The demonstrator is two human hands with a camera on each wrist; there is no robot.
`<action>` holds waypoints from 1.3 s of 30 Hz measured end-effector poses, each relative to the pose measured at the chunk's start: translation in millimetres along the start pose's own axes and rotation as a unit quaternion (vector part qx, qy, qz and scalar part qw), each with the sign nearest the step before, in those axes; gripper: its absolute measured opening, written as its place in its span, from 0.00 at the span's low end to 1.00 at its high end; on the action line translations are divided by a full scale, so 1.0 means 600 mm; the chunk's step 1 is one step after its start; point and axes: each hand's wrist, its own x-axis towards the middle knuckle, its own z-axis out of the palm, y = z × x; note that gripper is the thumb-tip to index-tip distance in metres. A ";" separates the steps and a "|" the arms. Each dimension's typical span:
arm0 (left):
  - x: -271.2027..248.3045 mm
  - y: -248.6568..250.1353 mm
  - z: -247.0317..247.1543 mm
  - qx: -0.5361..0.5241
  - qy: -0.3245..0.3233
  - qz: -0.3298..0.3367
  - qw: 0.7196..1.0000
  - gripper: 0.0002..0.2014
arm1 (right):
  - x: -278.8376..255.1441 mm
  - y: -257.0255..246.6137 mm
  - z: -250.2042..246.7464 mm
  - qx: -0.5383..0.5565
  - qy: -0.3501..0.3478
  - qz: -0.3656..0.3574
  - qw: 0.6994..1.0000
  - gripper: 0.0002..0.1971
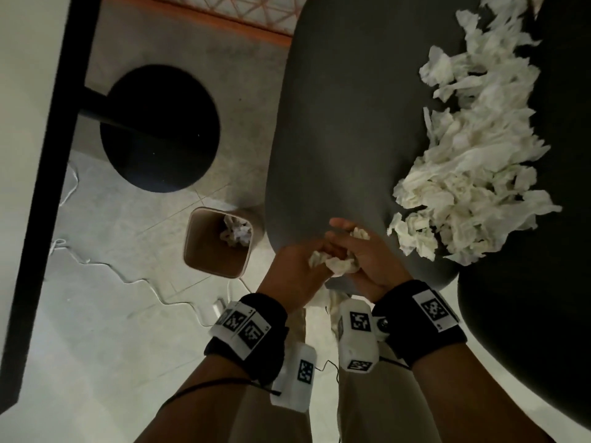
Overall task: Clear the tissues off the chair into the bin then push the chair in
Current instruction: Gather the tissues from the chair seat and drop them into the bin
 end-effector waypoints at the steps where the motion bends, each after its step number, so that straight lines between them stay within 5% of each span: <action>1: -0.010 -0.005 0.004 -0.017 0.011 -0.011 1.000 0.04 | -0.003 0.004 -0.002 -0.002 0.008 0.005 1.000 0.13; 6: -0.078 -0.024 0.023 -0.072 0.119 -0.044 0.989 0.02 | -0.019 0.026 -0.004 -0.014 0.045 -0.005 0.999 0.13; 9: -0.116 -0.041 0.026 -0.059 0.173 -0.076 0.980 0.10 | -0.029 0.033 -0.001 0.012 0.054 -0.028 0.998 0.12; 14: -0.138 -0.058 0.040 -0.070 0.094 -0.092 0.989 0.08 | -0.041 0.063 0.010 0.002 0.031 -0.054 0.998 0.10; 22: -0.134 -0.125 0.009 -0.100 0.107 -0.078 0.986 0.04 | -0.022 0.151 0.047 -0.146 0.026 -0.035 0.988 0.14; 26: -0.143 -0.170 -0.031 -0.086 0.095 -0.063 0.990 0.04 | -0.004 0.196 0.085 -0.131 0.016 0.018 0.991 0.10; 30: -0.153 -0.222 -0.075 -0.125 0.097 -0.099 0.982 0.04 | 0.033 0.236 0.112 -0.128 0.017 0.054 0.990 0.20; 39: -0.125 -0.369 -0.169 -0.173 0.205 -0.245 0.932 0.13 | 0.174 0.329 0.173 -0.275 0.107 0.023 0.955 0.15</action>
